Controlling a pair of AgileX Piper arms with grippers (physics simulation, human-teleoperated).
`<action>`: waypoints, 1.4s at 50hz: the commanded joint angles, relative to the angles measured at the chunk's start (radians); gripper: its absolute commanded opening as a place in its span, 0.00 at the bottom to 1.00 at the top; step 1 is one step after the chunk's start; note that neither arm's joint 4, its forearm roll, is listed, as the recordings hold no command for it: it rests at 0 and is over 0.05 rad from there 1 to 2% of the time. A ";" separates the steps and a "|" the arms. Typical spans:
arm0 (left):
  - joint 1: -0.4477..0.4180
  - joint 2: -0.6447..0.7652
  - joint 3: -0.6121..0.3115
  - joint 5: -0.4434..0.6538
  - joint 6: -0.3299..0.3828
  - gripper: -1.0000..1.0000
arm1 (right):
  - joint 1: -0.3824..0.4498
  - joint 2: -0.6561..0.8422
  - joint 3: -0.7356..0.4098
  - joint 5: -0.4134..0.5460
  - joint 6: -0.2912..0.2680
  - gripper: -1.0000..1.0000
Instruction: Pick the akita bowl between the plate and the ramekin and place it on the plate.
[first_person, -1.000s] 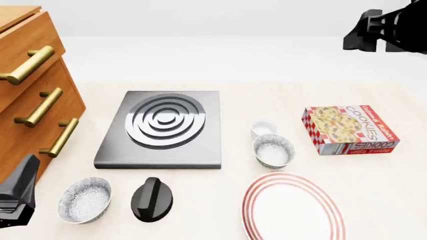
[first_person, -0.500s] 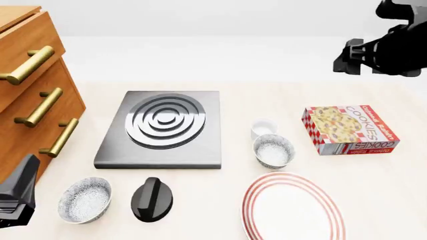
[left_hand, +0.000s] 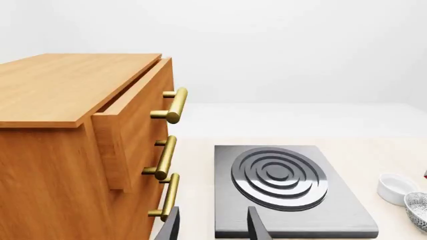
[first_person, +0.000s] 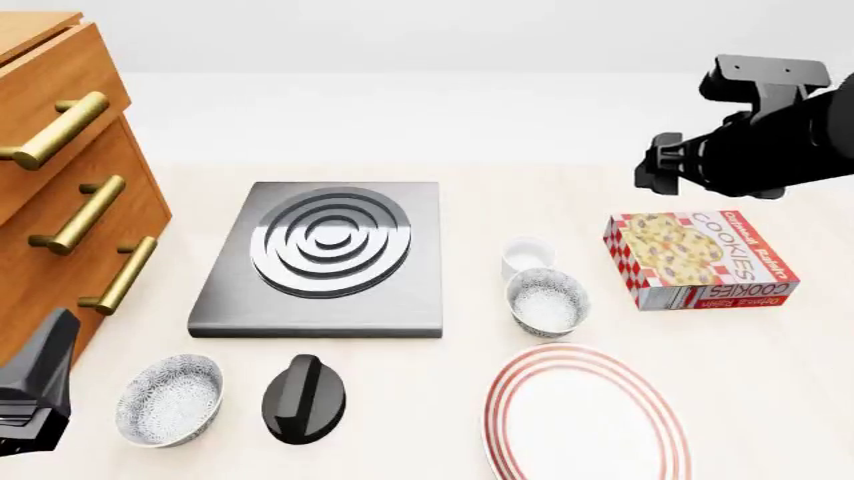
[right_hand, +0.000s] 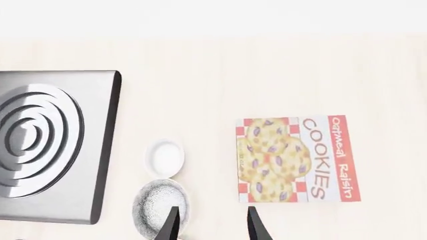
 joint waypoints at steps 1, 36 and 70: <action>0.000 0.000 0.000 0.000 0.000 1.00 | 0.017 0.050 0.058 -0.079 0.012 1.00; 0.000 0.000 0.000 0.000 0.000 1.00 | 0.034 0.086 0.146 -0.182 0.016 1.00; 0.000 0.000 0.000 0.000 0.000 1.00 | 0.112 0.145 0.180 -0.258 0.166 1.00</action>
